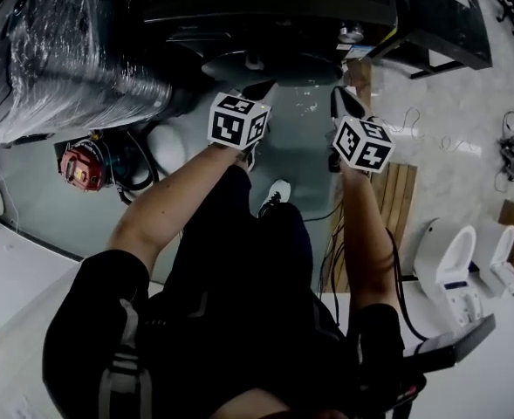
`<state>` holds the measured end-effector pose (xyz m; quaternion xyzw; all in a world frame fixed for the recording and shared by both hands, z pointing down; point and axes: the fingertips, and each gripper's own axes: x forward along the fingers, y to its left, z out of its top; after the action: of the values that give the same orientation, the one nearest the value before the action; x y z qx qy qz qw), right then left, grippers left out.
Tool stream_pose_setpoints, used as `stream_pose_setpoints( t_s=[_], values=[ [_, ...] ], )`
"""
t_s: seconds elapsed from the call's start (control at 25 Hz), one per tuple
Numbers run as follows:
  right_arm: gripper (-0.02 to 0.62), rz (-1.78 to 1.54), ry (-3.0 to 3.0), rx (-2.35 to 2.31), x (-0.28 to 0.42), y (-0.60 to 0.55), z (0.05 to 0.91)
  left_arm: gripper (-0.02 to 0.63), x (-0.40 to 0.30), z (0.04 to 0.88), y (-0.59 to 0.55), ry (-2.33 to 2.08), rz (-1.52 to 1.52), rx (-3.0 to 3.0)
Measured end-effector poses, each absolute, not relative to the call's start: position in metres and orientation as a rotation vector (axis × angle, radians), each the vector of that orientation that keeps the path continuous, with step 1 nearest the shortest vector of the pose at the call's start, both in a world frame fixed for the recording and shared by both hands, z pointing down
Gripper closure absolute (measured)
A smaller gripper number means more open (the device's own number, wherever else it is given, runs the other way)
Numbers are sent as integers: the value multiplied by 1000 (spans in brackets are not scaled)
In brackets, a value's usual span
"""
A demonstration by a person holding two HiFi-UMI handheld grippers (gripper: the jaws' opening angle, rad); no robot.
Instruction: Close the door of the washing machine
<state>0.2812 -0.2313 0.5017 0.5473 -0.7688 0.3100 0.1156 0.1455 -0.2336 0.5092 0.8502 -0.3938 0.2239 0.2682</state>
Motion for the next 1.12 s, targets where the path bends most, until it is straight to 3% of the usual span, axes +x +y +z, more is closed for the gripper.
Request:
stream_pose_setpoints(
  t_s=[0.48,1.12],
  values=[
    [590,573,-2458,1573,274,-170,312,603,78,312,-173,-1298,472,2547],
    [591,141,-2516,1762,216,-142,132,603,-53,139,-160,-1600,104,2606]
  ],
)
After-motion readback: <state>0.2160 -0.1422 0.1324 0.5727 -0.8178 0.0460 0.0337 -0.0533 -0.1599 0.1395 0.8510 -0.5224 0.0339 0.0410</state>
